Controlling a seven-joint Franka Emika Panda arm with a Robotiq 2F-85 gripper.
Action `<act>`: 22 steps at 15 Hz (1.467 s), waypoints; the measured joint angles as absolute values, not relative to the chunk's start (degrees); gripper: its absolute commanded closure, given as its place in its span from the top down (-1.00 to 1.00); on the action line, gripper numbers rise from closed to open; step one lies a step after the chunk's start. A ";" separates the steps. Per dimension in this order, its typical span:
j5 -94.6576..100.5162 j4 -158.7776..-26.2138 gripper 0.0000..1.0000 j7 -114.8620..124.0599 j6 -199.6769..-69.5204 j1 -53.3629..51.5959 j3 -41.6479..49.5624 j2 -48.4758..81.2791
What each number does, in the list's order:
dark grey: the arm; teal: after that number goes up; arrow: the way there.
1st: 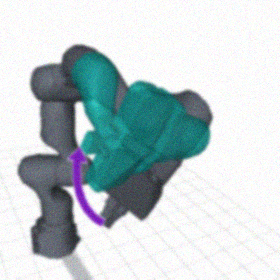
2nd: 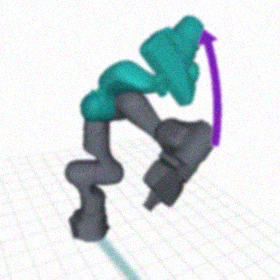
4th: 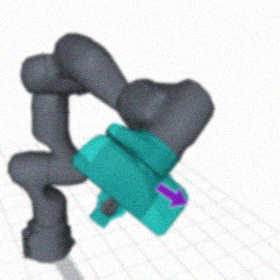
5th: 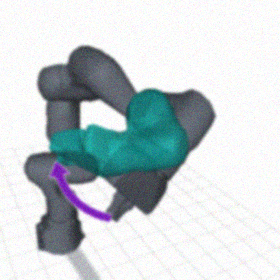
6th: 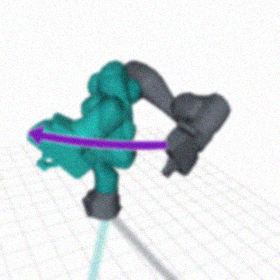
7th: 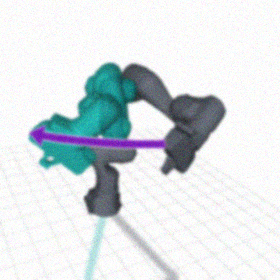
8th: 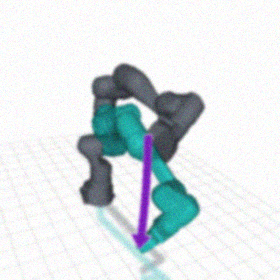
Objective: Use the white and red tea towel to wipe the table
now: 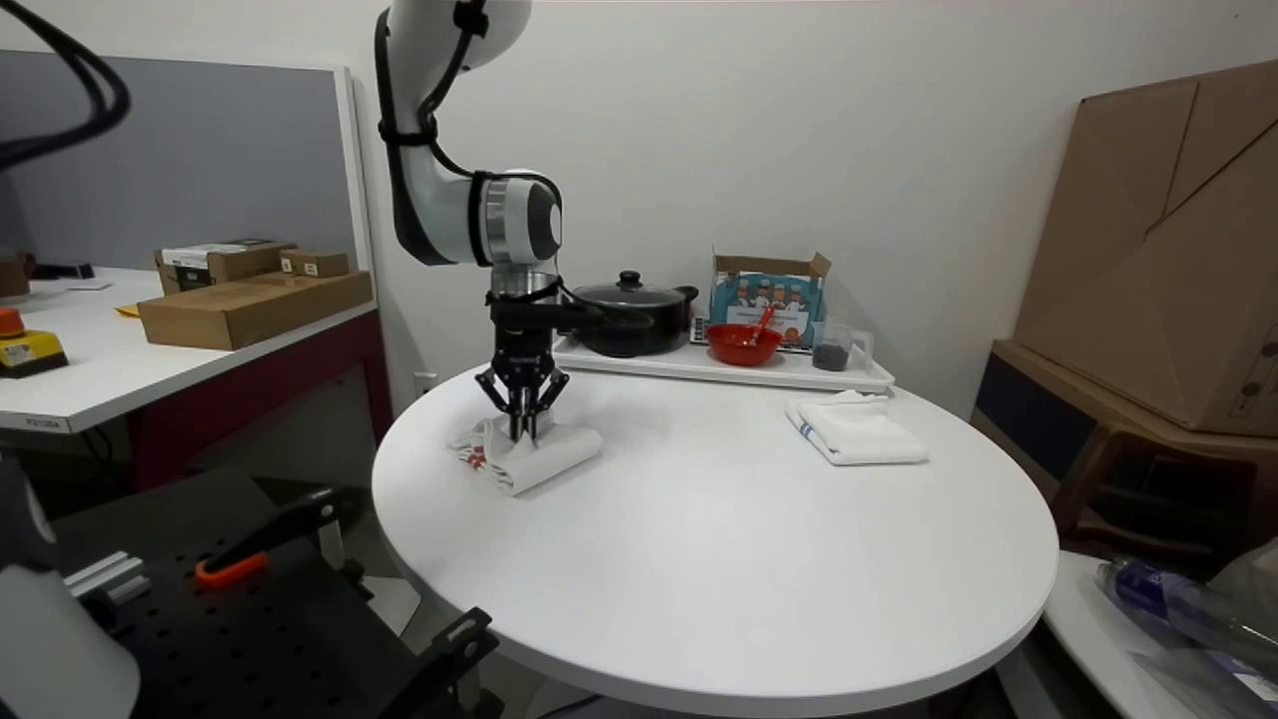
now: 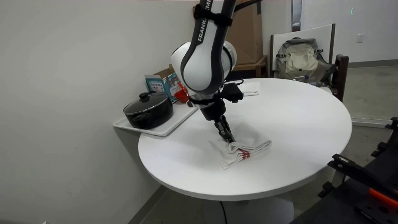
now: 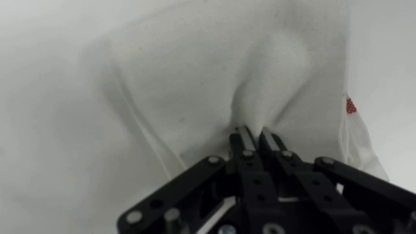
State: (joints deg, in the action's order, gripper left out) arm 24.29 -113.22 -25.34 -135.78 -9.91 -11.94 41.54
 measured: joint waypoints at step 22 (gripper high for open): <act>37.65 -99.70 -0.90 -23.68 -135.08 -24.78 -12.01 48.75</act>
State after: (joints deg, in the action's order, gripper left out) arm 37.65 -99.70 -23.68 -135.08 -24.78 -12.01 48.75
